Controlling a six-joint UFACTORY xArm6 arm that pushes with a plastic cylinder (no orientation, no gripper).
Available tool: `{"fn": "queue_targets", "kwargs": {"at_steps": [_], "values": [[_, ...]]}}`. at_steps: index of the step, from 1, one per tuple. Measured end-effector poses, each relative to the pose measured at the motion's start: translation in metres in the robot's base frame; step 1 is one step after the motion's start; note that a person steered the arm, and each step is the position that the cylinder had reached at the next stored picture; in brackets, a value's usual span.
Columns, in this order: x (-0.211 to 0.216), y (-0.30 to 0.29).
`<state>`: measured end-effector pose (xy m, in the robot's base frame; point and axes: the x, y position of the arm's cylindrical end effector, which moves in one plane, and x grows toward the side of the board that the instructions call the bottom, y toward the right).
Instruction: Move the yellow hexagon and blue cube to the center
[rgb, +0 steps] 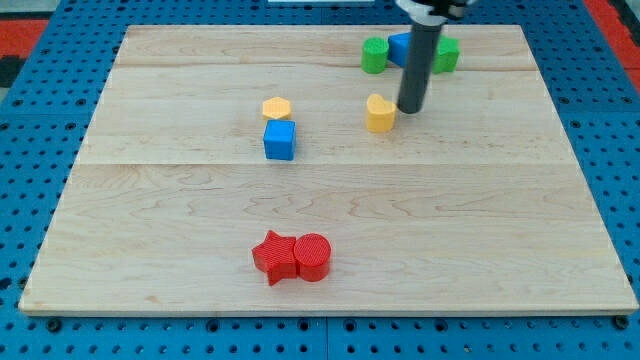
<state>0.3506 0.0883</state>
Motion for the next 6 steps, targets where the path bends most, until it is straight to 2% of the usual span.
{"fn": "queue_targets", "kwargs": {"at_steps": [1, 3, 4, 6], "values": [[-0.001, -0.071], [-0.028, -0.168], [0.011, -0.205], [0.057, -0.103]]}}
